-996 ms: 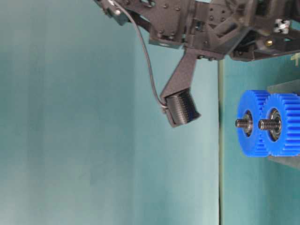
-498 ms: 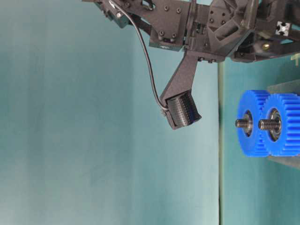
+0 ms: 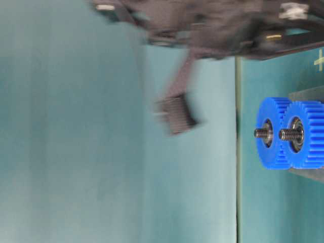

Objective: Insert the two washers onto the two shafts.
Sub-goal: 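Carry the washer over the lower blue gear's shaft, then lower the washer onto the lower gear shaft and open the gripper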

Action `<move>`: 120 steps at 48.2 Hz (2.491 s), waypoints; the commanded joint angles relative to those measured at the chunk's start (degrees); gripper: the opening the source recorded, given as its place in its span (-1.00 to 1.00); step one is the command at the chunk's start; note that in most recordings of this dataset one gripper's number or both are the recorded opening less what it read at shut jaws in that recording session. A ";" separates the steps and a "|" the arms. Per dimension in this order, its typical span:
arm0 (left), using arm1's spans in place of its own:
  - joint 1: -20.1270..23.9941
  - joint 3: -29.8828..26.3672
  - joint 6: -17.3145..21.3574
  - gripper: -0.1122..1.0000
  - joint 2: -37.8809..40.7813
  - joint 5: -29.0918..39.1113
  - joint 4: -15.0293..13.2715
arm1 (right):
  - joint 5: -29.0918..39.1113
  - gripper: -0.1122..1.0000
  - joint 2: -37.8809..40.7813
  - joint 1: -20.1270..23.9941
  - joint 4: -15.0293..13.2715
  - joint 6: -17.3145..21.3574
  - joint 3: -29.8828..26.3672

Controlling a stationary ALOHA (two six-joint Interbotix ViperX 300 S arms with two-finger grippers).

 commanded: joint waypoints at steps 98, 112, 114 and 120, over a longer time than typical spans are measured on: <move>-0.09 -0.88 -0.18 -0.81 -0.09 -0.53 0.09 | 7.12 -0.20 5.98 0.00 -4.31 -3.69 -21.18; -0.09 -0.97 -0.26 -0.81 -0.26 -0.53 0.18 | 8.35 0.60 5.80 0.00 -4.04 -3.25 -22.32; -0.09 -0.97 -0.26 -0.81 -0.26 -0.53 0.18 | 8.70 0.62 5.63 0.00 -4.13 -3.34 -22.68; -0.09 -1.05 -0.26 -0.81 -0.26 -0.53 0.18 | 9.67 0.57 4.57 0.00 -4.13 -3.25 -22.85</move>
